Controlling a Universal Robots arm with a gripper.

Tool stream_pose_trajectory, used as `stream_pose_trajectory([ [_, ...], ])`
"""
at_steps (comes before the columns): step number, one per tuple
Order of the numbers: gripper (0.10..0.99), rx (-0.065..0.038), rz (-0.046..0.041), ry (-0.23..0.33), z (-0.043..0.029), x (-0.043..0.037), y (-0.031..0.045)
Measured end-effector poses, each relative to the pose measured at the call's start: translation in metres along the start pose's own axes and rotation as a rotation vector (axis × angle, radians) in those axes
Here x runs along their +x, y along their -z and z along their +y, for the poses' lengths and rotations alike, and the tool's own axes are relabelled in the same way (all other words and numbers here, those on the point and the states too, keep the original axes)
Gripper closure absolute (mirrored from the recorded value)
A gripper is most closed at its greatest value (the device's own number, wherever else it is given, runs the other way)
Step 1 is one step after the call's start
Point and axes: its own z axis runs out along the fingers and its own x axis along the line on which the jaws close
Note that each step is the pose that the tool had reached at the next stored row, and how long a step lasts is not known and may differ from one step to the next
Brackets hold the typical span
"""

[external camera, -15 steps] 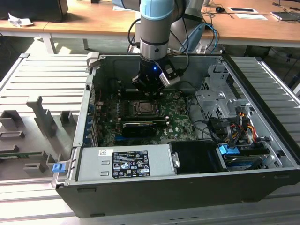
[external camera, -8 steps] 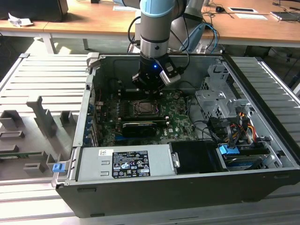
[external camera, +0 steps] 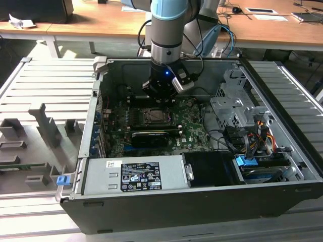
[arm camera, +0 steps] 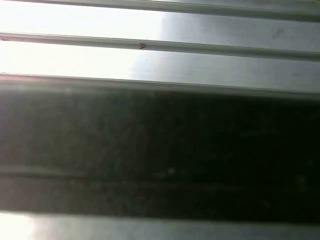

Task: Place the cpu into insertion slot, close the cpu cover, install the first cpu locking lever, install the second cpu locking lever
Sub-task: 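Install the first cpu locking lever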

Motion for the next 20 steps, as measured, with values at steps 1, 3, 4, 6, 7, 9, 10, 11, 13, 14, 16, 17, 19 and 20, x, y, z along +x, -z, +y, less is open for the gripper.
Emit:
stream_pose_trajectory([
  [1, 0.980, 0.002, 0.0000, 0.000, 0.0001, 0.0000, -0.0010],
  [3, 0.980, 0.006, 0.0001, 0.000, 0.0001, 0.0000, -0.0019],
  [4, 0.980, 0.008, 0.0002, 0.000, 0.0001, 0.0000, -0.0022],
  [6, 0.980, 0.008, 0.0008, 0.000, 0.0002, -0.0001, -0.0033],
  [7, 0.980, 0.007, 0.0008, 0.000, 0.0002, 0.0000, -0.0034],
  [9, 0.980, -0.002, 0.0001, 0.000, 0.0004, -0.0002, -0.0036],
  [10, 0.980, -0.005, -0.0001, 0.000, 0.0004, -0.0001, -0.0036],
  [11, 0.980, -0.007, -0.0002, 0.000, 0.0004, -0.0001, -0.0036],
  [13, 0.980, -0.008, -0.0006, 0.000, 0.0005, -0.0002, -0.0025],
  [14, 0.980, -0.009, -0.0014, 0.000, 0.0007, -0.0004, -0.0010],
  [16, 0.980, -0.008, -0.0005, 0.000, 0.0007, -0.0004, 0.0043],
  [17, 0.980, -0.007, -0.0003, 0.000, 0.0007, -0.0005, 0.0075],
  [19, 0.980, -0.008, -0.0005, 0.000, 0.0007, -0.0006, 0.0114],
  [20, 0.980, -0.007, -0.0002, 0.000, 0.0003, -0.0006, 0.0116],
])
